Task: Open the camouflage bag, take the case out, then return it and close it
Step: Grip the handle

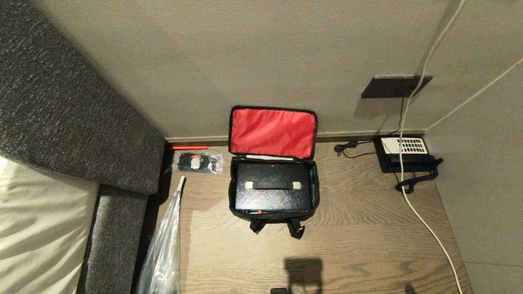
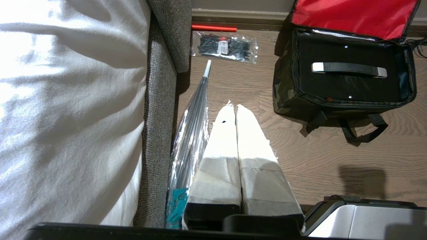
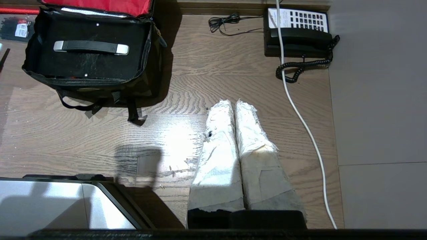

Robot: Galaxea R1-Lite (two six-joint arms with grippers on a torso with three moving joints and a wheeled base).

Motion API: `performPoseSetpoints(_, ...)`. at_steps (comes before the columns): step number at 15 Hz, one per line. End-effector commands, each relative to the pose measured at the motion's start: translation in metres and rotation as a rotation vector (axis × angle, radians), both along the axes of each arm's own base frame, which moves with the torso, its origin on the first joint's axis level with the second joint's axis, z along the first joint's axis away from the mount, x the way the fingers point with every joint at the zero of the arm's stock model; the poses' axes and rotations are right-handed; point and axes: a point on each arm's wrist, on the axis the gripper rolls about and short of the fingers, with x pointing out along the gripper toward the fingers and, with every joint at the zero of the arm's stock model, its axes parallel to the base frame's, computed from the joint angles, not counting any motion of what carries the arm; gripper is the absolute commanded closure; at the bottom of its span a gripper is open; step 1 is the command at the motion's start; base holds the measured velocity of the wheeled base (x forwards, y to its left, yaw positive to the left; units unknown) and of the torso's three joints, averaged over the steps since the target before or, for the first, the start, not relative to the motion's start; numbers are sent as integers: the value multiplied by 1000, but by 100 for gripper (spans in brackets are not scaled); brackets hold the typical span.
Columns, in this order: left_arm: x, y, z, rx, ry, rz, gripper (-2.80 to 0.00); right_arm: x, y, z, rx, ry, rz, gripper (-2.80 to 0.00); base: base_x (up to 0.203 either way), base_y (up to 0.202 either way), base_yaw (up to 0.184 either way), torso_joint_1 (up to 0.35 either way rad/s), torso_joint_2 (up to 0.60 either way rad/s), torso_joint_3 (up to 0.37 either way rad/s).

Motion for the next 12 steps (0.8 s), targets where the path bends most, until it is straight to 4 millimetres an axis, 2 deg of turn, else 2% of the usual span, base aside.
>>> performPoseSetpoints(1, 0, 0, -1, 0, 1, 1, 0, 0, 0, 0, -1, -2, 0, 0, 0, 0, 0, 0, 0, 0)
performPoseSetpoints(4, 0, 0, -1, 0, 1, 1, 0, 0, 0, 0, -1, -3, 0, 0, 0, 0, 0, 0, 0, 0)
performPoseSetpoints(8, 0, 0, -1, 0, 1, 1, 0, 0, 0, 0, -1, -2, 0, 0, -130, 0, -2, 3, 1, 6)
performPoseSetpoints(12, 0, 0, -1, 0, 1, 1, 0, 0, 0, 0, -1, -4, 0, 0, 0, 0, 0, 0, 0, 0)
